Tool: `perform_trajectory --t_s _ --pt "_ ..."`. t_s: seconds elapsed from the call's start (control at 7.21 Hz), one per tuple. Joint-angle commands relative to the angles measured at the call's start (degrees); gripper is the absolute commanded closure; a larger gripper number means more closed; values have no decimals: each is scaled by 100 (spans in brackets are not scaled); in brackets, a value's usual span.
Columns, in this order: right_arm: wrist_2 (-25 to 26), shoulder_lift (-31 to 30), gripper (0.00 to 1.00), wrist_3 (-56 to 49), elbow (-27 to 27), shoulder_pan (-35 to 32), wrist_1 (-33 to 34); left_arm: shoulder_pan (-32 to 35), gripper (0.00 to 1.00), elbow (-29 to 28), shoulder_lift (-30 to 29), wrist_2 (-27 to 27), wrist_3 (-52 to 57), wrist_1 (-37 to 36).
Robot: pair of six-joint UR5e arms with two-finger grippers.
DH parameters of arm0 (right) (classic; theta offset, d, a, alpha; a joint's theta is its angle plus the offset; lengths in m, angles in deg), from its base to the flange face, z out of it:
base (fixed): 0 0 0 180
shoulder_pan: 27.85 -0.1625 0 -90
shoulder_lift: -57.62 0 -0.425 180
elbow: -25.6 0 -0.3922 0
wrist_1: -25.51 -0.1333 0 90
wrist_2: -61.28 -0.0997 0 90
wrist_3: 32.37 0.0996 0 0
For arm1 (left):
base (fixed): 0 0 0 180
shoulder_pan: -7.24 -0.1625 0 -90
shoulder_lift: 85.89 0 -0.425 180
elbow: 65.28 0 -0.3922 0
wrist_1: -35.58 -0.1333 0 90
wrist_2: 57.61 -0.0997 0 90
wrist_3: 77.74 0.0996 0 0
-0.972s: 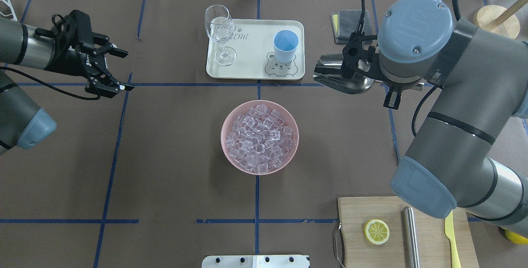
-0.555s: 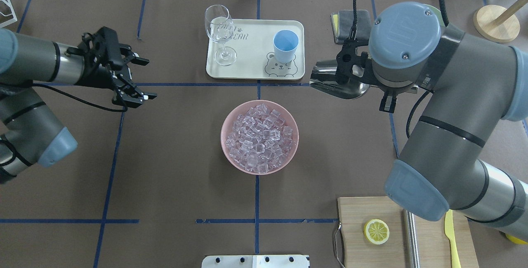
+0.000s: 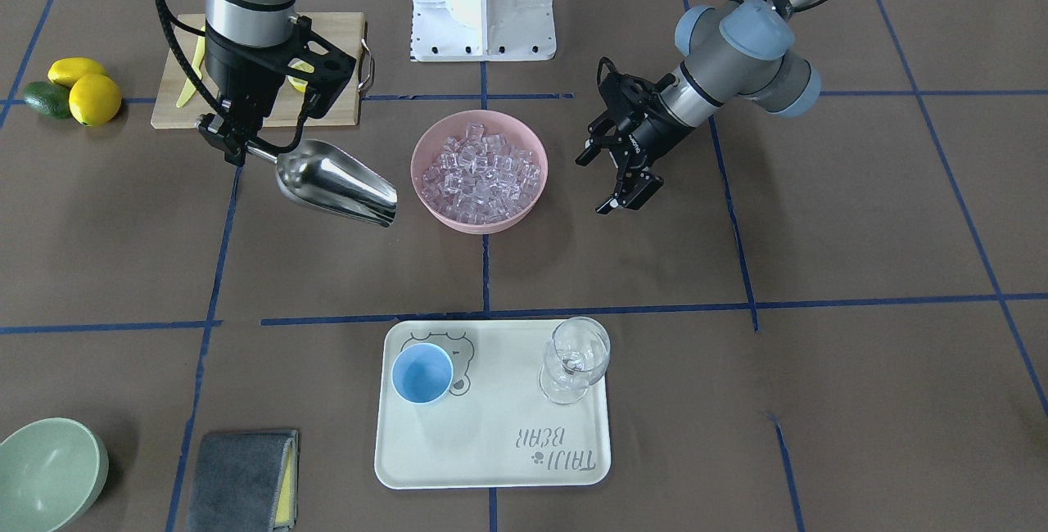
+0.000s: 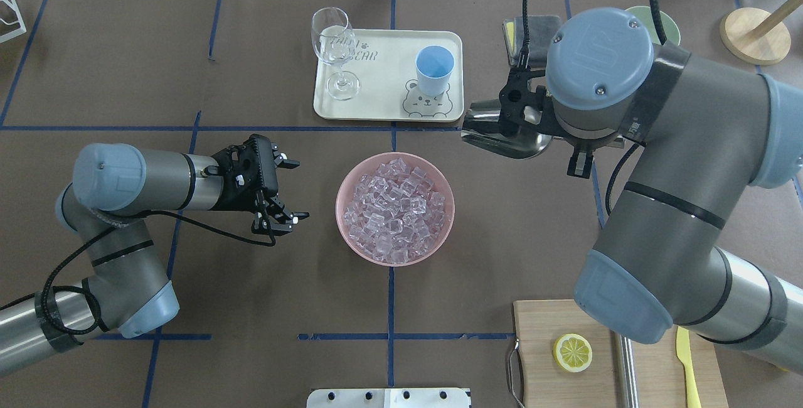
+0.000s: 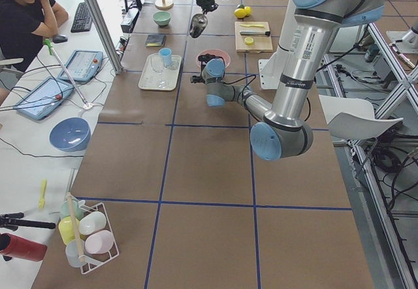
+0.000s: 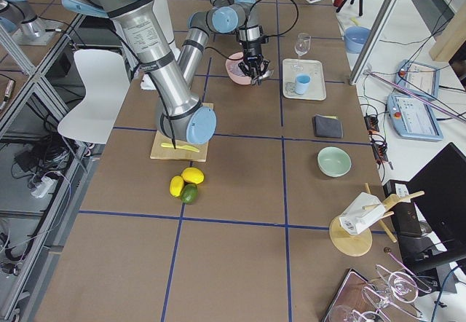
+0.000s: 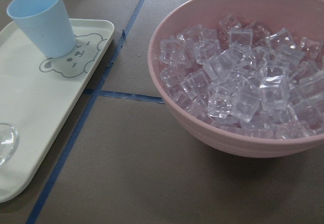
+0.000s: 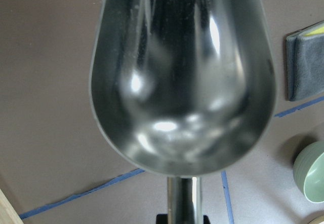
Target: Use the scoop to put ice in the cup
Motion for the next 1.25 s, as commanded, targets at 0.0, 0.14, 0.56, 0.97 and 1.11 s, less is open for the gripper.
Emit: perform_trajectory --t_s 0.0,0.14,0.56,0.97,1.11 --pt "-2 155 100 -4 129 118 74 -232 0 -37 -182 -21 -5 -16" --pt "-2 208 100 -4 103 144 162 -259 0 -20 -253 -3 -5 -24" --pt "-11 253 100 -4 103 276 163 -462 0 -308 -341 15 -5 -60" --pt "25 358 100 -4 138 373 268 -471 0 -345 -708 425 -5 -748" --pt "25 376 100 -4 138 373 312 -462 0 -336 -737 375 3 -754"
